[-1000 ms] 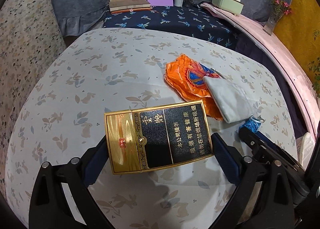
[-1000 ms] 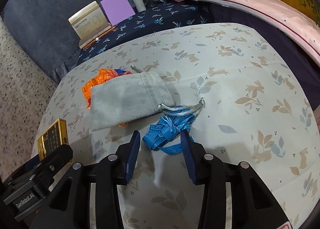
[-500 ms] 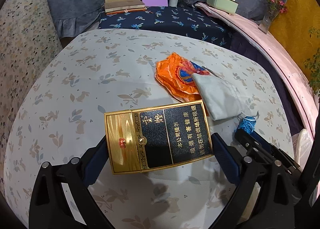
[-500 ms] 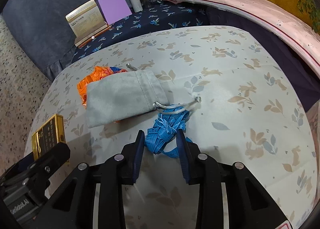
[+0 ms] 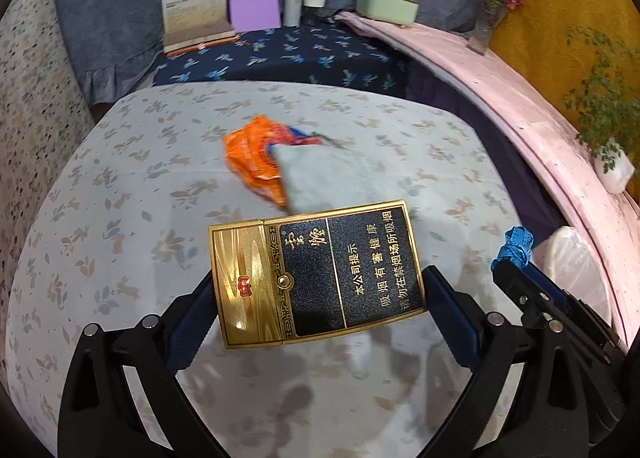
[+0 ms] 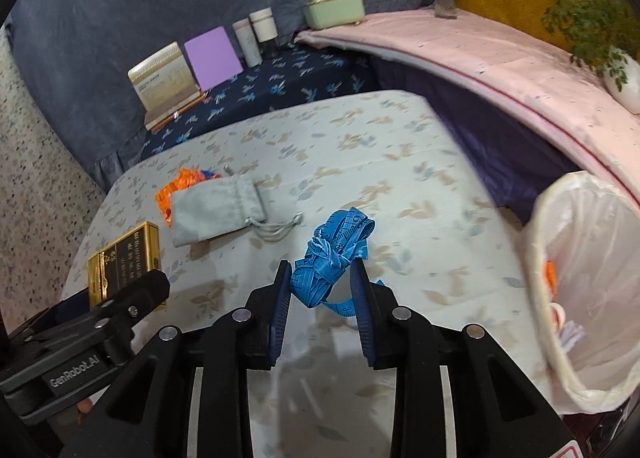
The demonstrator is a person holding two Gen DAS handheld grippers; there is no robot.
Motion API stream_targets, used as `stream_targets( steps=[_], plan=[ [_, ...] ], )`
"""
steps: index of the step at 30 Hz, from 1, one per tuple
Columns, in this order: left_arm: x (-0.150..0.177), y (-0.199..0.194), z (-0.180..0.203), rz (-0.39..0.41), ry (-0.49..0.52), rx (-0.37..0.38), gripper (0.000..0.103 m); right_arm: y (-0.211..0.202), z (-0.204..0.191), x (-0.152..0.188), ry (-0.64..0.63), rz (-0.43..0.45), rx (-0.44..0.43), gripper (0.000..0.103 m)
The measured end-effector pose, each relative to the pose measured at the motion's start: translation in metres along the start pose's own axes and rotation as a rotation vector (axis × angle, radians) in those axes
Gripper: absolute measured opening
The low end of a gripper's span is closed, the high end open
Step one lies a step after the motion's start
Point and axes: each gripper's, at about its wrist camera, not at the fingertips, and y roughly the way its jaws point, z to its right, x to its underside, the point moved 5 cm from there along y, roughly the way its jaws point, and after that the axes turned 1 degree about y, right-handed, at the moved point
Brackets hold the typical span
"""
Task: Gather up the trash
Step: 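Carry the gold box and blue strap with both grippers over the bin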
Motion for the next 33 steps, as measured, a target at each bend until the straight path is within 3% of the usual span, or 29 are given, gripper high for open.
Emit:
stream_targets(
  steps=[17,24,33],
  plan=[
    [0.015,-0.048,0.185,0.049,0.243,0.206,0.093,-0.125,0.155,-0.005,0.168,0.189,0.147,0.028],
    [0.03,-0.048,0.256,0.024,0.332,0.301,0.093,-0.154,0.221,0.008,0.263,0.22,0.217,0.028],
    [0.038,-0.045,0.304,0.042,0.413,0.352,0.092,-0.165,0.262,0.02,0.33,0.228,0.246,0.028]
  ],
)
